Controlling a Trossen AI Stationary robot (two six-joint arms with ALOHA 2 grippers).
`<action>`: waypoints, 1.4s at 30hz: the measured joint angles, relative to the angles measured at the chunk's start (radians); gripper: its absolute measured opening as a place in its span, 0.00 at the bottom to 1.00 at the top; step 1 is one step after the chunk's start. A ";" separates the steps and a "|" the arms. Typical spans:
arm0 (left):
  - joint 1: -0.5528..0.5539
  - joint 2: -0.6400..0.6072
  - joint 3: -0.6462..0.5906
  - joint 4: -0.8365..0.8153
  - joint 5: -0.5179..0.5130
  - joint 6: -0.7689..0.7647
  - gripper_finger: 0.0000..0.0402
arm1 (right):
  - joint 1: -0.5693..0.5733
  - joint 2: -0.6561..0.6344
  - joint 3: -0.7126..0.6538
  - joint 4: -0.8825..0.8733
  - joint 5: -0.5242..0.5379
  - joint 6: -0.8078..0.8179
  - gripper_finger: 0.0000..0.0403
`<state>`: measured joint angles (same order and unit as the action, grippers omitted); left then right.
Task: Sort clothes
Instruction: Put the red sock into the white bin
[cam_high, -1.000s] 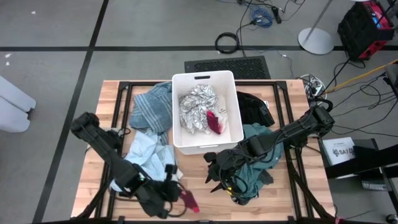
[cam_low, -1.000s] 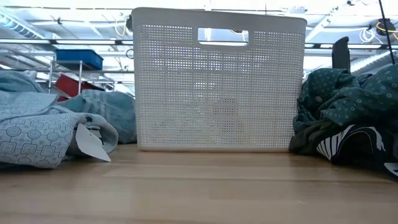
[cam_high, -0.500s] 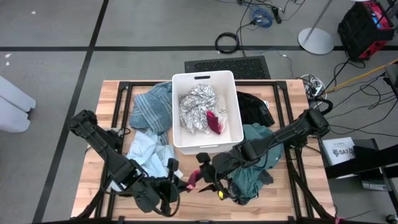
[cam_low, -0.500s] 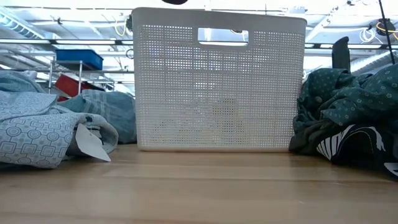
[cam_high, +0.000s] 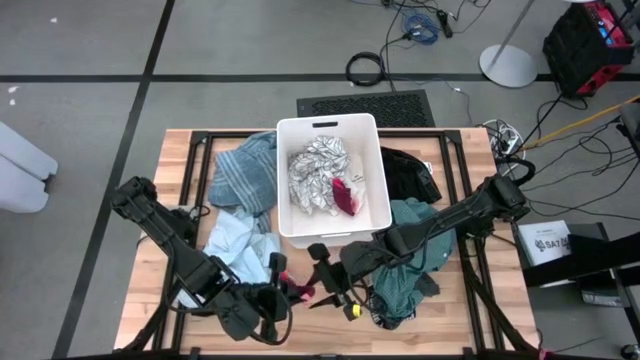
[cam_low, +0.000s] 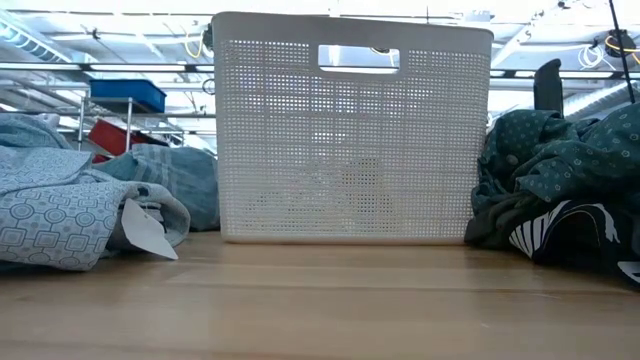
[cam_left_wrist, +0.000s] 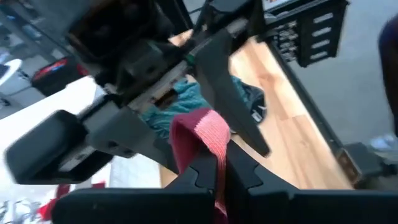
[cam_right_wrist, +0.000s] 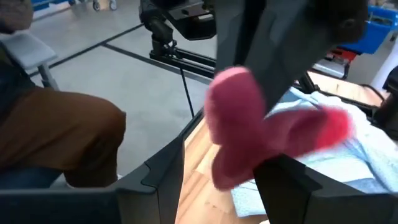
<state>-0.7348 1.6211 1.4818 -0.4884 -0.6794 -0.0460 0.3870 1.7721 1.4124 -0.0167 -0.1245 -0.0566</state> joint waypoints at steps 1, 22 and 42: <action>0.003 0.000 0.000 0.001 -0.003 0.000 0.02 | 0.000 0.000 0.000 -0.002 0.002 -0.006 0.42; 0.082 -0.037 0.000 -0.296 -0.070 -0.223 0.38 | -0.022 -0.034 0.002 -0.284 0.291 -0.040 0.01; -0.006 -0.132 -0.334 -0.392 -0.129 -0.599 0.41 | -0.151 -0.308 0.002 -0.377 0.319 -0.220 0.00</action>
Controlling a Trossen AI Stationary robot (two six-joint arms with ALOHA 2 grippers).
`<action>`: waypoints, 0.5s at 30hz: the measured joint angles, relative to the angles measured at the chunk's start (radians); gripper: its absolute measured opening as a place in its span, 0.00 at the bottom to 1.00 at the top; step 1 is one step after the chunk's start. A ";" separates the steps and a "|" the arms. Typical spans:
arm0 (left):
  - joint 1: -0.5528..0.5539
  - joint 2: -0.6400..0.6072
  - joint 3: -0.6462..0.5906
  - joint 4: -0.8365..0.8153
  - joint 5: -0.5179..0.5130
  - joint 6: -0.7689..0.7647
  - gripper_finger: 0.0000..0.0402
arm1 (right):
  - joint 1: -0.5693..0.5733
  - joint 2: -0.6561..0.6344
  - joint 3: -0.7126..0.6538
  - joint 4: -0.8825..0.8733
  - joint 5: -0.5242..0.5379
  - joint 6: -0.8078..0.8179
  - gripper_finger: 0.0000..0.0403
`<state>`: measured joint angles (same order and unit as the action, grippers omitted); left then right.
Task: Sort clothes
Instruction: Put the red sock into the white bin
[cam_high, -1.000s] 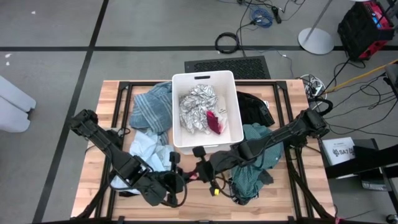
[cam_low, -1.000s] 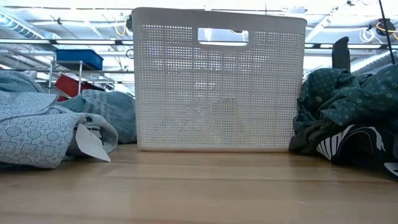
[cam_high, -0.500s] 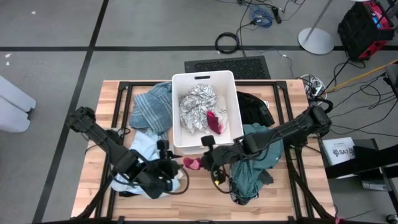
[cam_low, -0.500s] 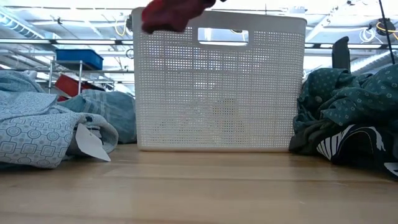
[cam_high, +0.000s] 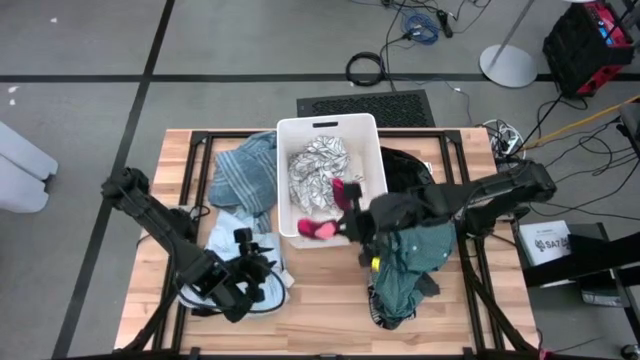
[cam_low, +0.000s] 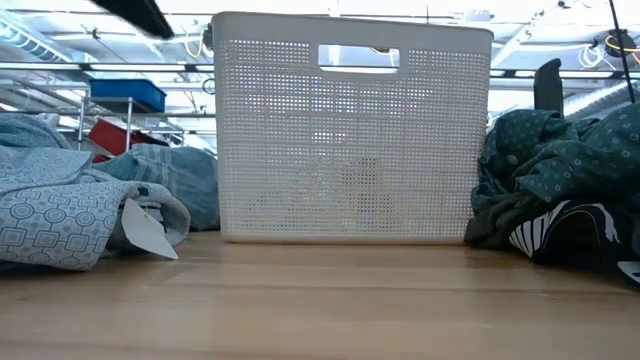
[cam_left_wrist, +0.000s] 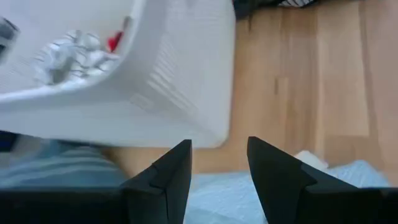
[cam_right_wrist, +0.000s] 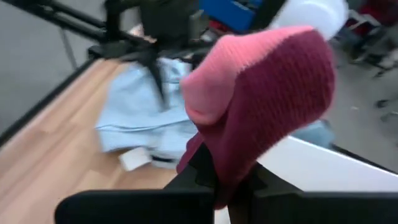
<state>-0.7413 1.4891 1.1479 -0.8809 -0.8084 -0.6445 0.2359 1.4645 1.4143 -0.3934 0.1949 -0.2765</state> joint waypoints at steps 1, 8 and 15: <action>0.003 -0.005 -0.038 0.080 0.008 0.014 0.41 | -0.026 -0.011 0.000 0.003 -0.004 -0.003 0.00; 0.062 -0.013 -0.241 0.615 0.128 0.229 0.41 | -0.245 -0.045 0.000 0.024 -0.142 0.040 0.00; 0.192 -0.013 -0.257 0.892 0.314 0.481 0.41 | -0.438 -0.027 0.000 0.014 -0.294 0.074 0.00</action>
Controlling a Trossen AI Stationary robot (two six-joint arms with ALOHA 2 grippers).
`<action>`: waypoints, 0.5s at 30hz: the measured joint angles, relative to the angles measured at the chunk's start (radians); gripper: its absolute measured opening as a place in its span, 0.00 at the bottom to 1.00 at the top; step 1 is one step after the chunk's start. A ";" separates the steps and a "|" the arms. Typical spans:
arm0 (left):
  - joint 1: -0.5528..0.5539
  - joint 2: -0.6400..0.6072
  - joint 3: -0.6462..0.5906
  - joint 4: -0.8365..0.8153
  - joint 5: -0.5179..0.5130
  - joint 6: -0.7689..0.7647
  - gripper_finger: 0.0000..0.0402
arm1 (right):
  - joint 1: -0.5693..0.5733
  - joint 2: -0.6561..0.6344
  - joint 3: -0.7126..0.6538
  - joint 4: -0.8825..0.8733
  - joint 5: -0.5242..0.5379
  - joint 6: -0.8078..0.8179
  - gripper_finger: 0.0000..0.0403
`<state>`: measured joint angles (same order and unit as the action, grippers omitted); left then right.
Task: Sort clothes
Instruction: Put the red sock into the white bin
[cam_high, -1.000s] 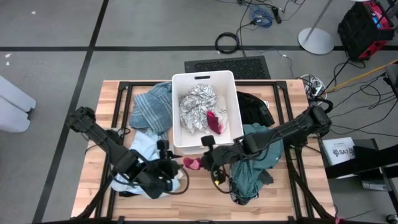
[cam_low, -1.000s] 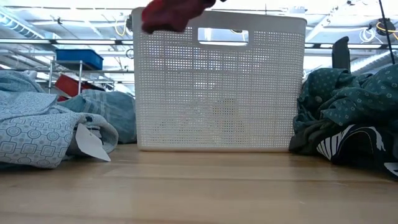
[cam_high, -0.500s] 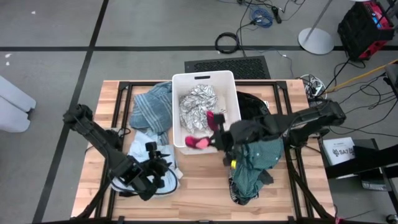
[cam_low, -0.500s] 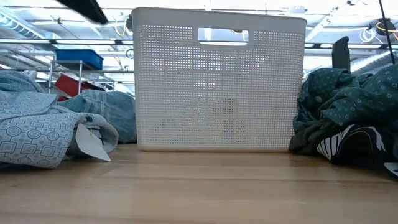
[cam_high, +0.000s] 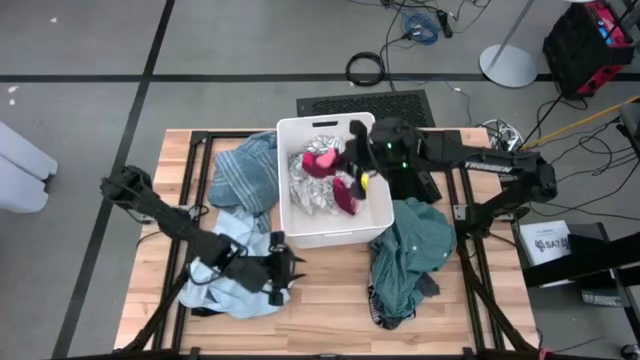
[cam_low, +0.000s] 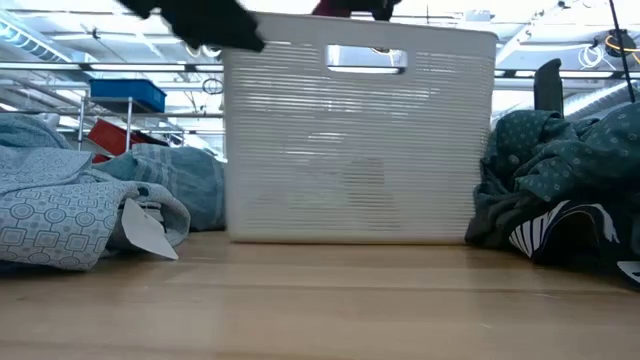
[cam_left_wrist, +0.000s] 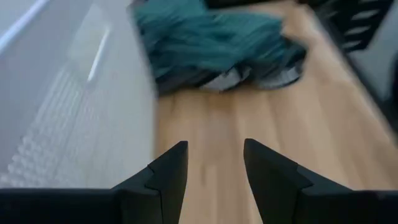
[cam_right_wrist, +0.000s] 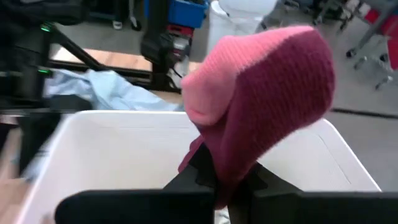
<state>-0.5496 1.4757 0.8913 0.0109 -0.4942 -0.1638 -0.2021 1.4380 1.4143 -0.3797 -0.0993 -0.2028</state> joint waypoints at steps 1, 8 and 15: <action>0.018 0.000 0.000 0.034 0.015 0.028 0.41 | -0.018 0.000 0.000 -0.002 -0.012 -0.014 0.00; 0.113 0.000 0.000 0.161 0.020 0.144 0.41 | -0.115 0.000 0.000 -0.011 -0.112 -0.001 0.00; 0.170 -0.018 0.000 0.070 0.058 0.057 0.41 | -0.209 0.000 0.000 -0.081 -0.169 0.097 0.00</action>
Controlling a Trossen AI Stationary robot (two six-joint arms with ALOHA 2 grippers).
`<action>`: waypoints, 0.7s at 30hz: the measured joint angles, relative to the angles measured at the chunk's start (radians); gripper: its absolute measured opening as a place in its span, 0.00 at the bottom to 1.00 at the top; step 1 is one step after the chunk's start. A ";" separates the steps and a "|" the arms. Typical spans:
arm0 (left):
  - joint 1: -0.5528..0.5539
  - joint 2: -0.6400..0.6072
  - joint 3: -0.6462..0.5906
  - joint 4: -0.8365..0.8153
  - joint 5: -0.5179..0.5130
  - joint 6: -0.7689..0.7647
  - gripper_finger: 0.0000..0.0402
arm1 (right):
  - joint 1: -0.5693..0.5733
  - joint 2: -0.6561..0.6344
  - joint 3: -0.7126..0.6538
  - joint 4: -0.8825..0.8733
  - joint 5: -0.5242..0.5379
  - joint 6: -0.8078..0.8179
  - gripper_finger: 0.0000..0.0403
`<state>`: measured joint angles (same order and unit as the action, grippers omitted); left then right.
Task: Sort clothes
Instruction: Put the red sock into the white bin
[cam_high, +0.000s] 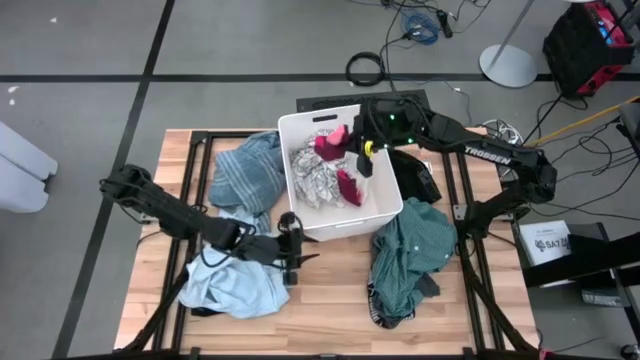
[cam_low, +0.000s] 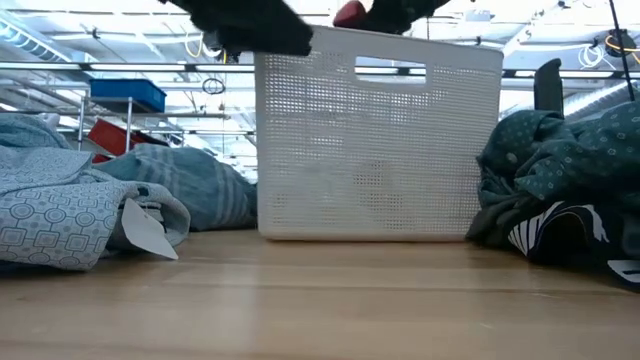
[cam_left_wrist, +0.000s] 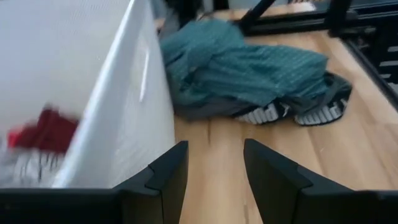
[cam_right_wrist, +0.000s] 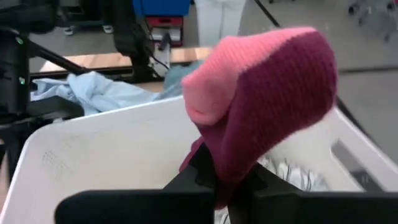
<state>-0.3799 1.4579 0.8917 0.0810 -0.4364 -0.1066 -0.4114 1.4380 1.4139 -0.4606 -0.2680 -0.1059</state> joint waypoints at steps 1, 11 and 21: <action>0.007 -0.010 0.000 -0.048 -0.004 -0.041 0.41 | -0.009 0.000 0.000 -0.021 0.000 0.009 0.00; 0.022 -0.069 0.000 -0.275 0.094 -0.206 0.41 | -0.034 0.000 0.000 -0.155 0.003 0.016 0.00; -0.010 -0.121 0.001 -0.122 0.186 -0.228 0.41 | -0.040 0.000 0.000 -0.121 0.008 0.007 0.00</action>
<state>-0.3900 1.3369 0.8925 -0.0406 -0.2501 -0.3350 -0.4519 1.4384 1.4139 -0.5820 -0.2604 -0.0989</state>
